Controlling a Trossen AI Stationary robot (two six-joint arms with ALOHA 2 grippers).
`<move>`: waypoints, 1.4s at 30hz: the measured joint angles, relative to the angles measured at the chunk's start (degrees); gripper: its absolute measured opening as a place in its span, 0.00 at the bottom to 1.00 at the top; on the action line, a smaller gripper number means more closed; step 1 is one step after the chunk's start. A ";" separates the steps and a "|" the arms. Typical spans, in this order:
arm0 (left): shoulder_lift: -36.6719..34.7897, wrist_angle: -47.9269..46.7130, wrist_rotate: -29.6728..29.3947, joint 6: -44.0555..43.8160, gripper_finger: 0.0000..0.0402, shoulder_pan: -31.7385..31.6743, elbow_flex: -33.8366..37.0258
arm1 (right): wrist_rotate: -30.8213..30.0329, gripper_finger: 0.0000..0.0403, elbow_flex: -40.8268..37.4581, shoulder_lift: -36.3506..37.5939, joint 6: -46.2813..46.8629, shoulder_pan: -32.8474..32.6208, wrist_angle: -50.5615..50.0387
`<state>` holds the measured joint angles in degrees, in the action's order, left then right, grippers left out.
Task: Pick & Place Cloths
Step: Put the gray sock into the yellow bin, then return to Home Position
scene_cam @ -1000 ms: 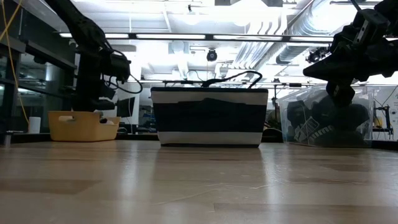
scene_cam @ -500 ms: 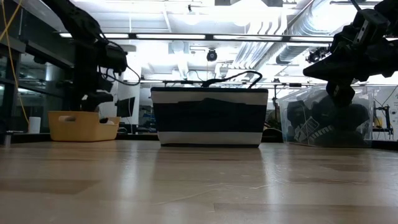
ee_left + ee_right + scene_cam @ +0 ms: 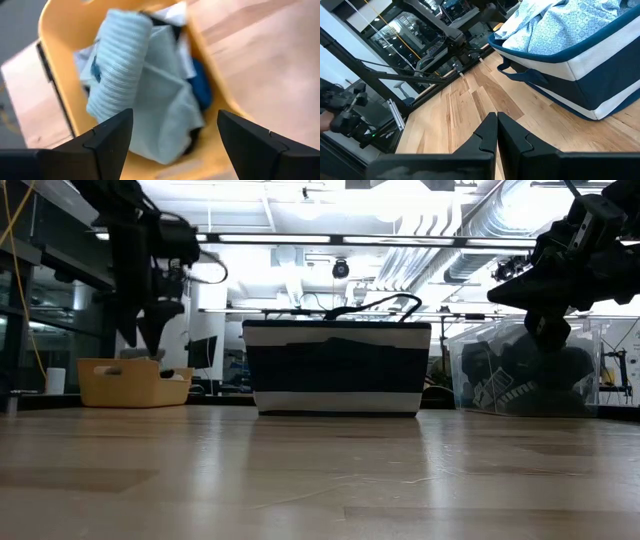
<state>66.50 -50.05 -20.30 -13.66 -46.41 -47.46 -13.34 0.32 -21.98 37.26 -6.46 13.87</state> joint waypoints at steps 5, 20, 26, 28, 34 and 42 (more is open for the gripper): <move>-4.22 1.24 0.41 1.96 0.71 5.00 0.00 | 0.00 0.01 -0.02 0.01 -0.02 -0.02 0.01; -9.44 30.03 17.98 10.29 0.71 28.51 3.92 | 0.00 0.01 -0.02 0.01 -0.01 -0.01 0.00; -10.78 45.97 22.14 6.37 0.71 33.51 13.21 | 0.00 0.01 -0.02 0.01 0.00 0.00 0.01; -11.31 48.53 23.13 5.73 0.71 34.66 15.55 | 0.00 0.01 -0.02 0.00 0.00 0.00 0.00; -15.80 57.56 23.92 3.95 0.71 36.54 25.47 | 0.00 0.01 -0.01 0.02 -0.01 -0.01 -0.01; -28.40 70.01 29.35 1.55 0.71 37.08 39.95 | 0.00 0.01 -0.01 0.01 -0.02 -0.01 -0.15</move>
<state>38.10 19.96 9.05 -12.11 -9.33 -7.51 -13.34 0.30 -21.97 37.23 -6.47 13.72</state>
